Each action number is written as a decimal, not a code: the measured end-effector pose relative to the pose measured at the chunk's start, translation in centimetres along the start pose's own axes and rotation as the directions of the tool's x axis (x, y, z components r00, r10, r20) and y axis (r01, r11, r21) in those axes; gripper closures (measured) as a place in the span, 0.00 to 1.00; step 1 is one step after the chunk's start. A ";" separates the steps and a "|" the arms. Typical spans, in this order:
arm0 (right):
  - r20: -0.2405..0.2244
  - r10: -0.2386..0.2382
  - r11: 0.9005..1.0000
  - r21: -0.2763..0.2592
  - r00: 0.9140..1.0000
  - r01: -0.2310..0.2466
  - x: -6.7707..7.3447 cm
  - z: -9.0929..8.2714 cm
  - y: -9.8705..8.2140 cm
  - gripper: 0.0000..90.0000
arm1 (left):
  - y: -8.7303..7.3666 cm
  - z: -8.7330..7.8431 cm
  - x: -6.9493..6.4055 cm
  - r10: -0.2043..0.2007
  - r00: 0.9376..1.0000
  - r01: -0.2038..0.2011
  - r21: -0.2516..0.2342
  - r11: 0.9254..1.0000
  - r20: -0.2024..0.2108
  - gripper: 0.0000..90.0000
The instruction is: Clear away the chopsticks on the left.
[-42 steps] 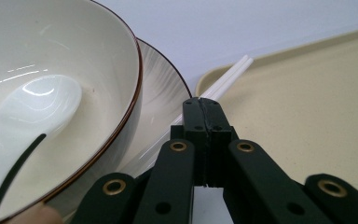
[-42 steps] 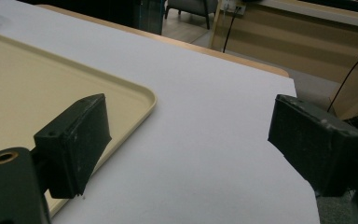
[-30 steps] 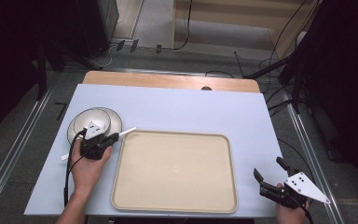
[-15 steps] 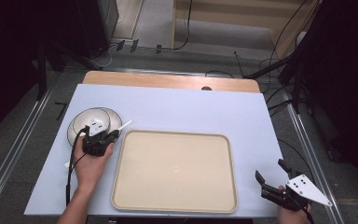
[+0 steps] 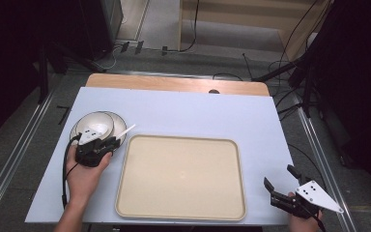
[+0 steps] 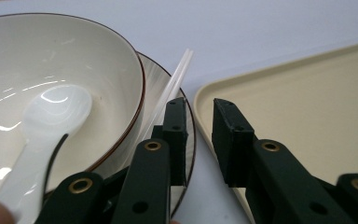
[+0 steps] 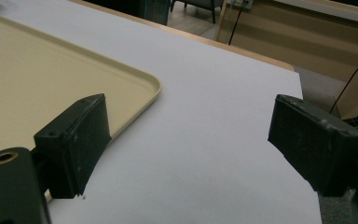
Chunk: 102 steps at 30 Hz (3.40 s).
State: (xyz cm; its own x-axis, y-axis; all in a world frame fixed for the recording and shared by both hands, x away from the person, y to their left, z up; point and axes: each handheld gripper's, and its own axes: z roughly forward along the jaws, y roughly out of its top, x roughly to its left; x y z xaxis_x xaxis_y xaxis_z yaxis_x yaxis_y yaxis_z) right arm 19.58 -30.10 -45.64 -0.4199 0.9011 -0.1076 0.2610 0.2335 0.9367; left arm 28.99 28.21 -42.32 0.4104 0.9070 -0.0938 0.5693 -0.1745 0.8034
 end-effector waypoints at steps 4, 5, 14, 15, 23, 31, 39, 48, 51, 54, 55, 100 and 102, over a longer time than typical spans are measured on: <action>-0.006 -0.014 1.000 -0.009 1.000 0.014 0.0 0.0 0.1 0.14 | 0.3 -2.9 1.0 0.015 0.998 -0.016 0.001 1.000 0.060 0.86; -0.007 -0.015 1.000 -0.009 1.000 0.015 0.0 -0.1 0.1 0.14 | 0.4 -3.6 1.3 0.011 0.998 -0.010 -0.011 1.000 0.063 0.83; -0.010 -0.015 1.000 -0.007 1.000 0.015 -0.1 0.0 0.0 0.14 | -1.4 -6.0 3.5 0.023 0.996 -0.030 0.081 0.996 0.082 0.89; -0.011 -0.016 1.000 -0.005 1.000 0.016 -0.1 0.0 0.0 0.14 | -1.6 -6.0 3.7 0.023 0.997 -0.029 0.089 0.996 0.075 0.90; -0.014 -0.027 1.000 0.000 1.000 0.027 0.1 0.1 0.1 0.14 | -2.2 -5.3 4.1 0.030 0.999 -0.031 0.133 0.991 0.016 0.91; -0.017 -0.027 1.000 0.003 0.999 0.027 0.1 0.2 0.0 0.14 | -2.4 -4.5 3.8 0.047 0.999 -0.044 0.157 0.987 -0.016 0.88; -0.016 -0.026 1.000 0.002 1.000 0.026 0.1 0.2 0.0 0.14 | -2.4 -4.4 3.8 0.031 0.999 -0.030 0.148 0.989 -0.006 0.88; -0.016 -0.026 1.000 0.001 1.000 0.026 0.1 0.2 0.0 0.14 | -2.4 -4.2 3.9 0.014 1.000 -0.011 0.146 0.989 -0.023 0.86; -0.015 -0.026 1.000 0.005 1.000 0.026 0.1 0.2 0.0 0.14 | -2.4 -4.0 3.7 0.020 0.999 -0.016 0.154 0.988 -0.025 0.86; -0.016 -0.027 1.000 0.006 1.000 0.027 0.1 0.2 -0.1 0.14 | -2.4 -3.9 3.7 0.025 0.999 -0.021 0.155 0.988 -0.023 0.86; -0.015 -0.026 1.000 0.007 1.000 0.026 0.1 0.2 -0.1 0.14 | -2.4 -3.7 3.6 0.028 0.999 -0.023 0.156 0.988 -0.029 0.86; -0.026 -0.024 1.000 0.017 0.999 0.025 0.3 0.7 -0.3 0.14 | -1.9 -0.9 3.0 0.044 0.999 -0.044 0.137 0.990 0.000 0.95; -0.024 -0.023 1.000 0.017 0.999 0.024 0.3 0.7 -0.3 0.14 | -1.9 -0.9 2.9 0.049 0.999 -0.048 0.135 0.990 -0.004 0.95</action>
State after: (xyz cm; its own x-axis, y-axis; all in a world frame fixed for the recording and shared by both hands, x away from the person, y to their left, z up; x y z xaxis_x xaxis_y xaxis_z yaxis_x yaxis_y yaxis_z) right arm 19.99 -29.60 -46.17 -0.4471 0.8862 -0.1214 0.2655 0.2611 0.9281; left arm 28.46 31.49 -43.59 0.4347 0.8990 -0.0523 0.6403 -0.2677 0.7200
